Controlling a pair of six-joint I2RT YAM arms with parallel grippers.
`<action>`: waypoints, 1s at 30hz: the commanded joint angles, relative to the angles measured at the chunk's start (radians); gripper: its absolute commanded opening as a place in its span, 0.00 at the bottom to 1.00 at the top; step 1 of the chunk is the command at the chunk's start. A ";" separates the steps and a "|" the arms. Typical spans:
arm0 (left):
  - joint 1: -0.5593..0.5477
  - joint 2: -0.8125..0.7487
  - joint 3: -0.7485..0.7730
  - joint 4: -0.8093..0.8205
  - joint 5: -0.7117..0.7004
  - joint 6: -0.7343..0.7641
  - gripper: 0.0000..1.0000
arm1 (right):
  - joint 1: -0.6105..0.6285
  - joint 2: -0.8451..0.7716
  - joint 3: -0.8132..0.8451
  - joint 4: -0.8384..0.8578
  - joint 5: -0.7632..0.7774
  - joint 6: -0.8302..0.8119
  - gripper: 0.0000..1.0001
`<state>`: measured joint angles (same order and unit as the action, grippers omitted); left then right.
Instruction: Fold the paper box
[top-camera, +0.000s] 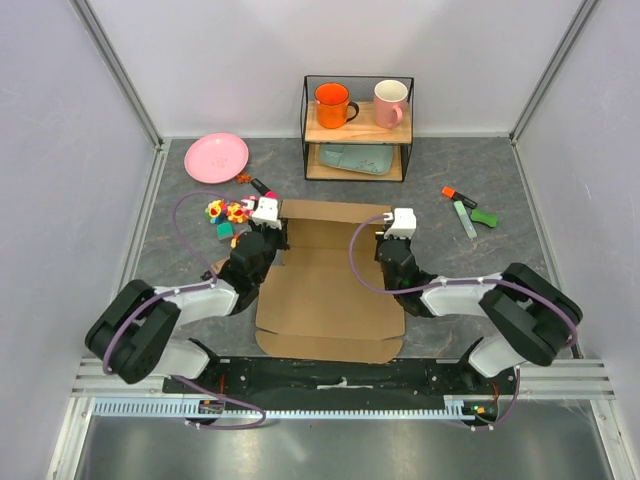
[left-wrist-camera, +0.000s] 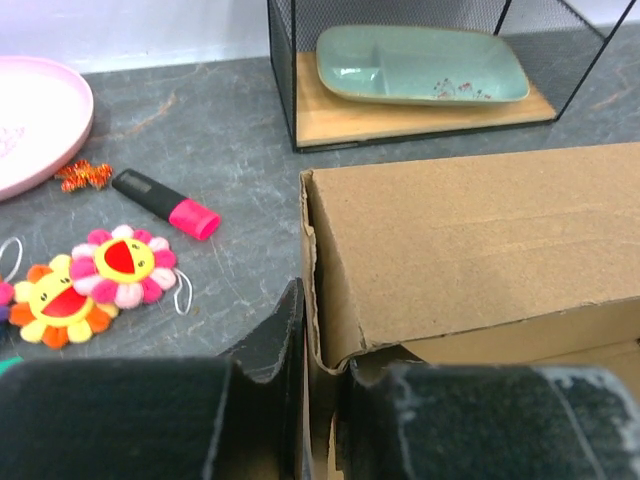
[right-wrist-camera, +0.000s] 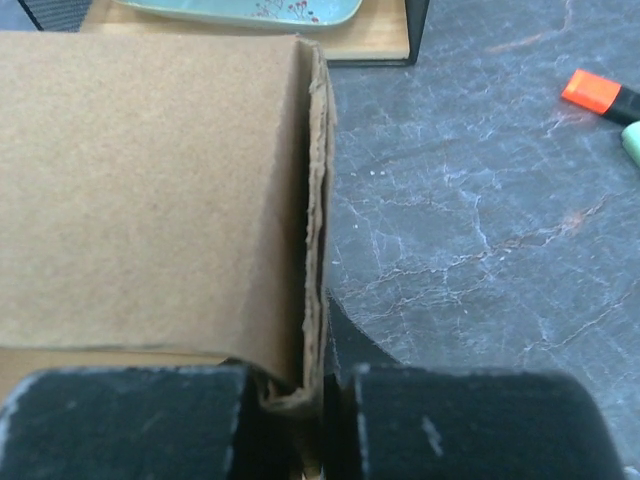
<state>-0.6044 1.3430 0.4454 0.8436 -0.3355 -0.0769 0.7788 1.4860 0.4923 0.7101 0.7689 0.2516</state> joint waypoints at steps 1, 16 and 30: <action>-0.023 0.064 -0.072 0.340 -0.028 -0.064 0.02 | -0.033 0.054 -0.021 0.157 0.014 0.143 0.00; -0.159 0.120 -0.097 0.326 -0.247 0.064 0.02 | -0.033 -0.186 -0.025 -0.367 -0.074 0.216 0.64; -0.159 0.151 0.013 0.267 -0.304 0.184 0.02 | -0.032 -0.559 0.029 -0.744 -0.331 0.137 0.86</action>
<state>-0.7597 1.4799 0.4152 1.0706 -0.5945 0.0345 0.7475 1.0214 0.4942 0.0425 0.5694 0.4194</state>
